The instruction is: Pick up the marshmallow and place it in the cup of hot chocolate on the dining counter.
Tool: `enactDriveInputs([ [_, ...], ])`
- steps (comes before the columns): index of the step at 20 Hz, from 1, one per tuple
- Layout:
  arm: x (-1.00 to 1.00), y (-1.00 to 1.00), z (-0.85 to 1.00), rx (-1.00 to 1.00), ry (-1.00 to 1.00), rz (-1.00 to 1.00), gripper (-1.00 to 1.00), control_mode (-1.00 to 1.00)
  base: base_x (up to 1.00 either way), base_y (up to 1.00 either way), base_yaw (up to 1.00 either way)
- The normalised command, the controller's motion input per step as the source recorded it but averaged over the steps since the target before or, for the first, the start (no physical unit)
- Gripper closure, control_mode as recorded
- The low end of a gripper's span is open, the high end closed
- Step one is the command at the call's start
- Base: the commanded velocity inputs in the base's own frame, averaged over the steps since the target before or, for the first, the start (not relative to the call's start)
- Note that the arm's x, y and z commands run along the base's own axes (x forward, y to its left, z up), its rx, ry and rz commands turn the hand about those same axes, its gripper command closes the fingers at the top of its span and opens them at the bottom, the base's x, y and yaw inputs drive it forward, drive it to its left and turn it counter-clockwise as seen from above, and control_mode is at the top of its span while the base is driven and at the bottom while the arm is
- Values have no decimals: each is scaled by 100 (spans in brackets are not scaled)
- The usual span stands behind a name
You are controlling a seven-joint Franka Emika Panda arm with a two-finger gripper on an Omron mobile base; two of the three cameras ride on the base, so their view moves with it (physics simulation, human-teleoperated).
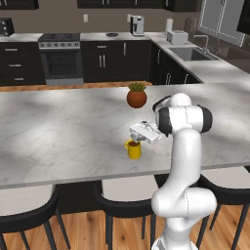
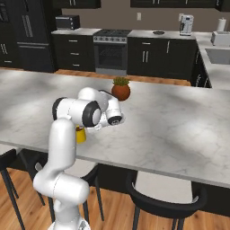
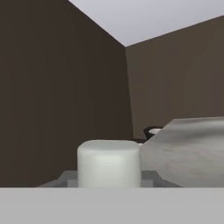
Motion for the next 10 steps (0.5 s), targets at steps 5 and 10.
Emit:
enactDriveInputs([
  [5,-29,-2,0,0,-3,0,100,-100,0,0,0],
  [10,-4,-1,0,0,-2,0,100,-100,0,0,0],
])
